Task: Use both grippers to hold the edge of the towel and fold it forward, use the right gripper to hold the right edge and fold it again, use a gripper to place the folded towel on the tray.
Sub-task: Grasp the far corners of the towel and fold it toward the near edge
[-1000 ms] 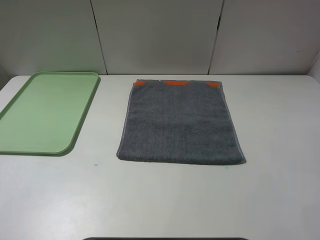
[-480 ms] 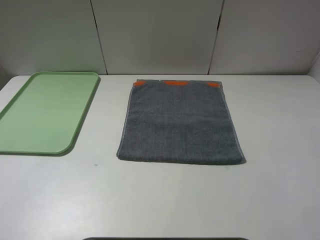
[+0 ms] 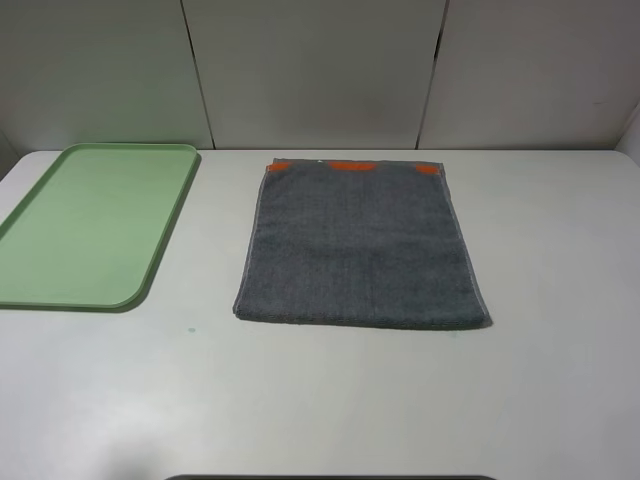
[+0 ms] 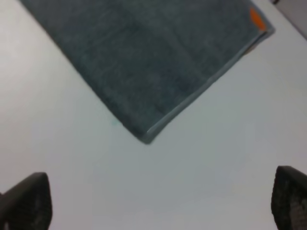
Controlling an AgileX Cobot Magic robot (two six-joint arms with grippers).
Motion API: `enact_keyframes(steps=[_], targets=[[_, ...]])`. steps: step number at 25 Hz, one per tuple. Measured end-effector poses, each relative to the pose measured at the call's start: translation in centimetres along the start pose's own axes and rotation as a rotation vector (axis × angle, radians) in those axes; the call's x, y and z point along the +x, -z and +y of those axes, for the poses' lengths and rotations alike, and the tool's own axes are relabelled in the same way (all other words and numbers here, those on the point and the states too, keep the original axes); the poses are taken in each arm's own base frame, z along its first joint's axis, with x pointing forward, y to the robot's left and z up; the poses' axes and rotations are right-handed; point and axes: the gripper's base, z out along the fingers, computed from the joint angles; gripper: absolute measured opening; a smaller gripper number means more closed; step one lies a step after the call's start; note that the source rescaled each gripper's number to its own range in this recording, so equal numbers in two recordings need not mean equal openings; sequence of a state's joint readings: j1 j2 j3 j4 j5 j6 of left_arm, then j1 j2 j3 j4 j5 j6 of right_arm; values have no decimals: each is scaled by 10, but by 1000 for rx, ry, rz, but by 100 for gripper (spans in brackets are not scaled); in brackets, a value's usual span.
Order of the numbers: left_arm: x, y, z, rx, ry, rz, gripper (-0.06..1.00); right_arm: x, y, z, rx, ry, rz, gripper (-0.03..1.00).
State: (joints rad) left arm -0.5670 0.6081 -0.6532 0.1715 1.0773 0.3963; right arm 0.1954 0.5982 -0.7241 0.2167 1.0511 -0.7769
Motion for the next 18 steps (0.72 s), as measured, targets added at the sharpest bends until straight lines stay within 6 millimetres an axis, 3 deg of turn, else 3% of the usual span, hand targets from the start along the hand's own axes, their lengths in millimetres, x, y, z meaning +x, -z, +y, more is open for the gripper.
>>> enact_keyframes(steps=[9, 18], targets=[[-33, -31, 1, -27, -251, -10, 99, -14, -34, -14, -85, 22, 26, 100], [-64, -67, -18, 11, -480, -2, 99, -16, -76, -24, -198, 35, 135, 100]])
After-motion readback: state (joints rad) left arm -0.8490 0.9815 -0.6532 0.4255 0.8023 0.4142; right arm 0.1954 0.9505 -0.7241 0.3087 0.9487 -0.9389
